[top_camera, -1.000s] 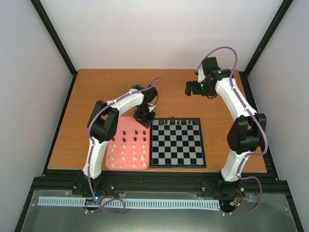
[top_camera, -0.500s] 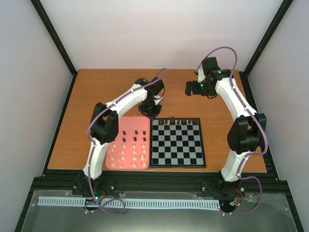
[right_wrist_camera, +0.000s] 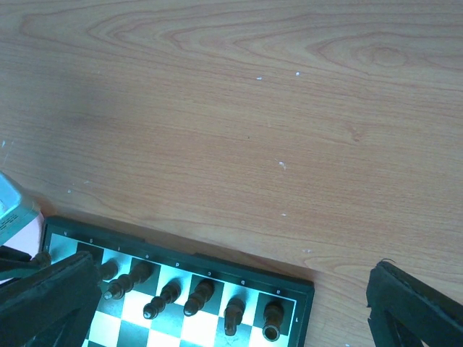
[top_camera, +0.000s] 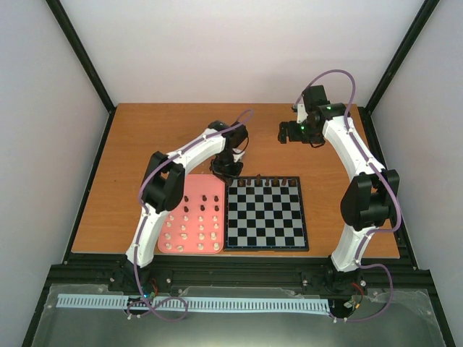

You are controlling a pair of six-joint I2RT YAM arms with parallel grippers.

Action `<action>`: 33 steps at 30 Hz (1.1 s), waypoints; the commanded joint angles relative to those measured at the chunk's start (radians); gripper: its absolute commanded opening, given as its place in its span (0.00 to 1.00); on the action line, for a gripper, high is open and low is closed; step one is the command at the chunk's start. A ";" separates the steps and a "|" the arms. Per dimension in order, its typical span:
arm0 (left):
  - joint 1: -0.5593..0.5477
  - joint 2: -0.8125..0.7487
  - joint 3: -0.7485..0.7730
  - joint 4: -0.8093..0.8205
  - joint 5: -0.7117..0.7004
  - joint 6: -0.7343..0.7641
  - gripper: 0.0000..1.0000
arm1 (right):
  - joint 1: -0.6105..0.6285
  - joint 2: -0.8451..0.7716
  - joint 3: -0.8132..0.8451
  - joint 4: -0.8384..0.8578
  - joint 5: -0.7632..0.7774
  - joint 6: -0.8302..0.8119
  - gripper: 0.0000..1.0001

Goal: Set up the chess pieces on the board
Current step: Place the chess piece on the chessboard.

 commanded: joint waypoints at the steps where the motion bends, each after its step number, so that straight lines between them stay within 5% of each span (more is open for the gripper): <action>1: -0.004 0.014 0.056 -0.012 0.015 0.009 0.08 | -0.006 -0.001 -0.001 -0.002 0.008 -0.012 1.00; 33: -0.003 0.044 0.064 0.009 0.019 0.009 0.15 | -0.006 -0.007 -0.011 -0.004 0.006 -0.014 1.00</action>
